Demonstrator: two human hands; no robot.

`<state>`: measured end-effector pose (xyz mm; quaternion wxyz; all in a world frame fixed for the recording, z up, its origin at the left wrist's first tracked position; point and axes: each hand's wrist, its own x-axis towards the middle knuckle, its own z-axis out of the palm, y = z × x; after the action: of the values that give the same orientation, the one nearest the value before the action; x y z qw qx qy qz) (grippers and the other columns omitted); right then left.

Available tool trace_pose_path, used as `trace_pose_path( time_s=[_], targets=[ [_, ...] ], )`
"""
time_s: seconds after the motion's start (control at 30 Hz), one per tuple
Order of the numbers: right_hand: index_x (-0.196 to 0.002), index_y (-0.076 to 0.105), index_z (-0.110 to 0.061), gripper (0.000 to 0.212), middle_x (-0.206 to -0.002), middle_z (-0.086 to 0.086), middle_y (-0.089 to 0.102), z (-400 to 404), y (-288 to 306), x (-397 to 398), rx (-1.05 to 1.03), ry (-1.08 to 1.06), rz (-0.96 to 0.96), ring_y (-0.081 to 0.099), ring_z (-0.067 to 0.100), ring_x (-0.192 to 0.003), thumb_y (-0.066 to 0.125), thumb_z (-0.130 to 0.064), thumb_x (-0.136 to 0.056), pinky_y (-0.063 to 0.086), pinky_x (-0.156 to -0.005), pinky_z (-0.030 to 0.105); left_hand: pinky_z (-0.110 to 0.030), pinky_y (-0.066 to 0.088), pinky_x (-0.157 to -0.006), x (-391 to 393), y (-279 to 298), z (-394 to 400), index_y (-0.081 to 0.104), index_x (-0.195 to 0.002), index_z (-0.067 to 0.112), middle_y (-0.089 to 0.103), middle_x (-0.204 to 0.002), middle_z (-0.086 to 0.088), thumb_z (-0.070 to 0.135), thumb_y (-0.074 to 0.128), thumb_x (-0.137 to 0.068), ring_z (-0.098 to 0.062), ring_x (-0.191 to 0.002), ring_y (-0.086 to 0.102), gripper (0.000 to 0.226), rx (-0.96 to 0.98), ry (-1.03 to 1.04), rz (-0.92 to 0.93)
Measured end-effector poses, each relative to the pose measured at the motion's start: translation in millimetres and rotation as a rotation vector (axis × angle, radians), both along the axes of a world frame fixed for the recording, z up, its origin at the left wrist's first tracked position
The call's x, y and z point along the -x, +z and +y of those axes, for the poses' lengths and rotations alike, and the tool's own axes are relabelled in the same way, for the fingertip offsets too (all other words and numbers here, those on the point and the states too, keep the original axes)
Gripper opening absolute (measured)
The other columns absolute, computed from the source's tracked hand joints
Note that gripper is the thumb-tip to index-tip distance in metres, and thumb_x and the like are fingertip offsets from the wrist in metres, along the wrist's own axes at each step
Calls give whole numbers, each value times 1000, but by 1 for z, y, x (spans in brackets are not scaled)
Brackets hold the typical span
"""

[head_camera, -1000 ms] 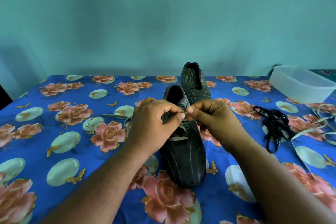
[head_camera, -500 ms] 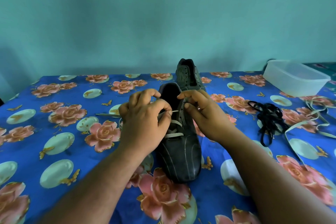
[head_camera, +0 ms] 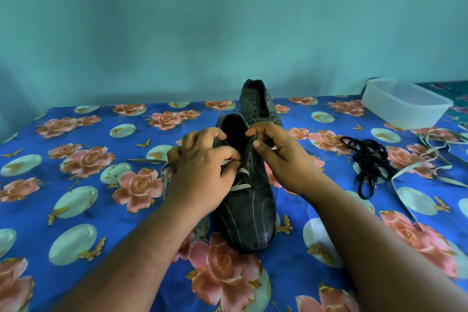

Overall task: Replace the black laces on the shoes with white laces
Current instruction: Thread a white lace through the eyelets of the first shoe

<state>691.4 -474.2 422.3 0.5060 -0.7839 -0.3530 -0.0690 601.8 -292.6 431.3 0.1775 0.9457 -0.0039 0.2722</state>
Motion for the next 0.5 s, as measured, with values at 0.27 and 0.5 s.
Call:
trace_pose_path(
  time_s=[0.27, 0.5],
  targets=[
    [-108, 65, -19, 16, -88, -5, 67, -6, 8, 13, -98, -2, 185, 63, 6, -74, 74, -18, -94, 50, -65, 21, -29, 17, -89, -6, -9, 0, 78, -96, 37, 55, -135, 12, 34, 76, -87, -25, -128, 42, 10, 126, -35, -2],
    [-80, 73, -28, 17, -72, -15, 70, -9, 9, 19, 2, 7, 108, 63, 1, -58, 79, -14, -88, 45, -62, 13, -51, 34, -113, -3, -8, 17, 59, -136, 41, 51, -142, 20, 63, 49, -85, -9, -135, 45, 57, 244, -232, 45]
  ],
)
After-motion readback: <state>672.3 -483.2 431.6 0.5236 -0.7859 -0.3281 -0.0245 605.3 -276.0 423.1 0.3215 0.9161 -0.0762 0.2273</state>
